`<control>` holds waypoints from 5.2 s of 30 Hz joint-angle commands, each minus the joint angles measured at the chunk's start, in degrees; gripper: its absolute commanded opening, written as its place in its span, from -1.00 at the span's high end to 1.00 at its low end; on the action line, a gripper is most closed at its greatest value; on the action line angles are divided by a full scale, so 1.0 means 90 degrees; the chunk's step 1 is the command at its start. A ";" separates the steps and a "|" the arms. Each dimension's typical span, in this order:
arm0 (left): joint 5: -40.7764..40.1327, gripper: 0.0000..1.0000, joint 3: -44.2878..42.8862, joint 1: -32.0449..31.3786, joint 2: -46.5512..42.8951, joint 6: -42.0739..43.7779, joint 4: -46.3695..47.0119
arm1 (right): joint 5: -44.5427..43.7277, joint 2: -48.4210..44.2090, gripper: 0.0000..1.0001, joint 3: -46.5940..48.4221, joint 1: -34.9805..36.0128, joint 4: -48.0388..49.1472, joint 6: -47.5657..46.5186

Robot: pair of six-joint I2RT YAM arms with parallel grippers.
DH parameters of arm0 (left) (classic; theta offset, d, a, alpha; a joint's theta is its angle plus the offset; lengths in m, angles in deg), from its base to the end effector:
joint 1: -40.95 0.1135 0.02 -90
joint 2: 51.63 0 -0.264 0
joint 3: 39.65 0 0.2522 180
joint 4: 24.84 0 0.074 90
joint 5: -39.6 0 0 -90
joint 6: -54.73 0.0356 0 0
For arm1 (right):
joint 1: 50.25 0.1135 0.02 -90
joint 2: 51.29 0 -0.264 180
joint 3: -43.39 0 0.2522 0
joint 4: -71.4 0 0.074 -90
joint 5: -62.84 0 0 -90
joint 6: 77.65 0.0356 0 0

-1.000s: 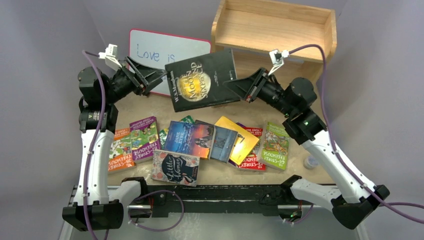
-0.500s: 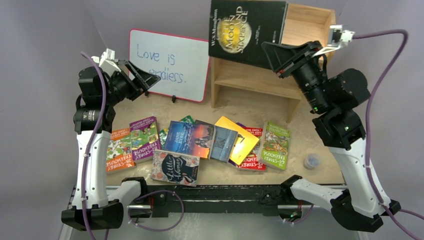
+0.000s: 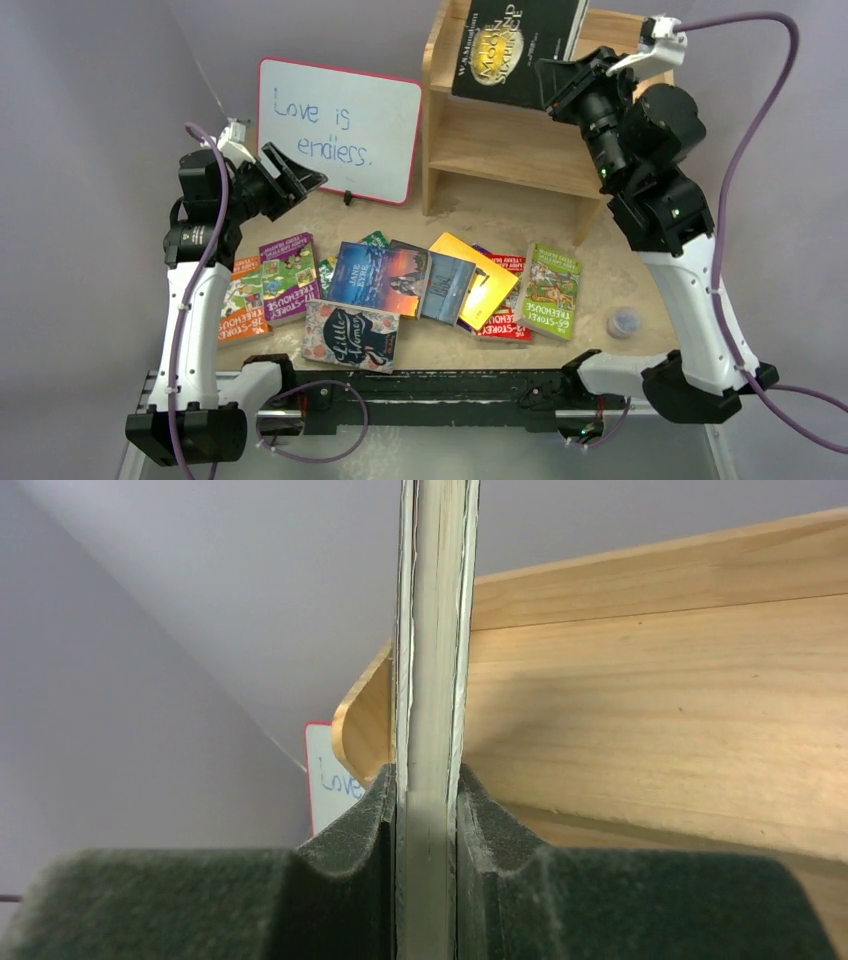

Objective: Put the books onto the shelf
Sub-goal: Place the book on the shelf, then adjust the book on the shelf, then adjust the book at the center of the board.

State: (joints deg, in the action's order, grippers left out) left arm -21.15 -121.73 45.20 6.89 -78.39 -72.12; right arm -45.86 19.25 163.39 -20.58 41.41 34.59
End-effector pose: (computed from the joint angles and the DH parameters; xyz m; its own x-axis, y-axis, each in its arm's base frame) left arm 0.2102 -0.0018 0.3972 -0.5536 -0.6392 -0.5339 0.0042 0.6389 -0.7693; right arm 0.1773 0.0879 0.5900 0.1900 0.5209 -0.8322 -0.3005 0.8378 0.4558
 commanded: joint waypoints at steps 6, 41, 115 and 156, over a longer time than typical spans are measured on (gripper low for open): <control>-0.0159 -0.44 0.0262 -0.0101 -0.0047 0.0237 0.0355 | 0.1813 0.0648 1.00 0.1023 -0.1942 -0.0578 0.1569; -0.0634 -0.44 0.0565 -0.0189 0.0161 0.0512 0.0141 | 0.2603 0.2378 -0.50 0.2671 -0.3710 -0.2156 0.0548; -0.0968 -0.39 0.1164 -0.0189 0.0199 0.0582 0.0048 | 0.1302 0.1535 -0.39 0.0788 -0.1861 -0.1397 0.0919; -0.1683 -0.36 0.2564 -0.0606 0.1495 0.0248 0.1191 | 0.1220 0.0126 -0.50 -0.6463 0.2224 0.1550 0.1735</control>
State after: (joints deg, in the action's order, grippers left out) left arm -40.51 -99.41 41.50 17.71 -77.69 -64.55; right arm -22.27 15.89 107.48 -3.92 50.38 42.68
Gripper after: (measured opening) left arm 0.683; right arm 0.748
